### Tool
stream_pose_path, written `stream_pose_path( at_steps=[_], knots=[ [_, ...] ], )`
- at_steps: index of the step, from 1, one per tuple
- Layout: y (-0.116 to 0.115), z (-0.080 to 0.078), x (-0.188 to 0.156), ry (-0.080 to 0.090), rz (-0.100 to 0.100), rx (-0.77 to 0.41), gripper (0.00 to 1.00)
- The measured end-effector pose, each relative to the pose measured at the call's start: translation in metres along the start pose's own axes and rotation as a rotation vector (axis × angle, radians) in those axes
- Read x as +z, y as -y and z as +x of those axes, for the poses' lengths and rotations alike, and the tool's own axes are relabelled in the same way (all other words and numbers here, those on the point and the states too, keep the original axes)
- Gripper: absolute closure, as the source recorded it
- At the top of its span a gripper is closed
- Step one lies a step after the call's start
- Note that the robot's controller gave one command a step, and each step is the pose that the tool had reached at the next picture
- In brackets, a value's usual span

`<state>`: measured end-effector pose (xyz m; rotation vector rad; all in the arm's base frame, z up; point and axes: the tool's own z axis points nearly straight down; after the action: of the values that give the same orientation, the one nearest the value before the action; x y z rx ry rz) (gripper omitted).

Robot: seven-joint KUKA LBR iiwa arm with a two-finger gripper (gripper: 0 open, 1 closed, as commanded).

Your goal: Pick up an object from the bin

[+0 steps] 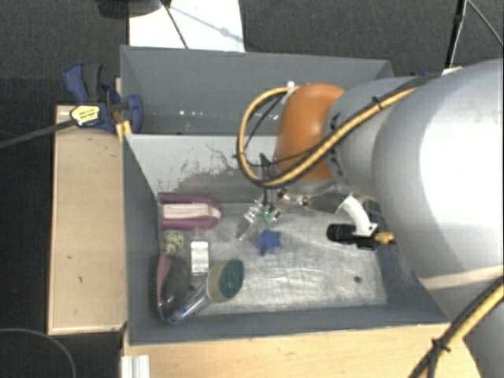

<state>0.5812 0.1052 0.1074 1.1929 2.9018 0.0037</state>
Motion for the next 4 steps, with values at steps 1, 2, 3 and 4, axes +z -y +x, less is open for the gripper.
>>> stream_pose_path(
  at_steps=[1, 2, 3, 4],
  knots=[
    [0.047, -0.001, 0.022, -0.004, 0.008, 0.171, 0.00],
    [0.049, -0.012, 0.013, 0.000, 0.002, 0.322, 0.00],
    [0.049, -0.012, 0.014, 0.000, 0.004, 0.317, 1.00],
    [0.052, -0.032, -0.078, 0.003, -0.003, 0.300, 1.00]
  ],
)
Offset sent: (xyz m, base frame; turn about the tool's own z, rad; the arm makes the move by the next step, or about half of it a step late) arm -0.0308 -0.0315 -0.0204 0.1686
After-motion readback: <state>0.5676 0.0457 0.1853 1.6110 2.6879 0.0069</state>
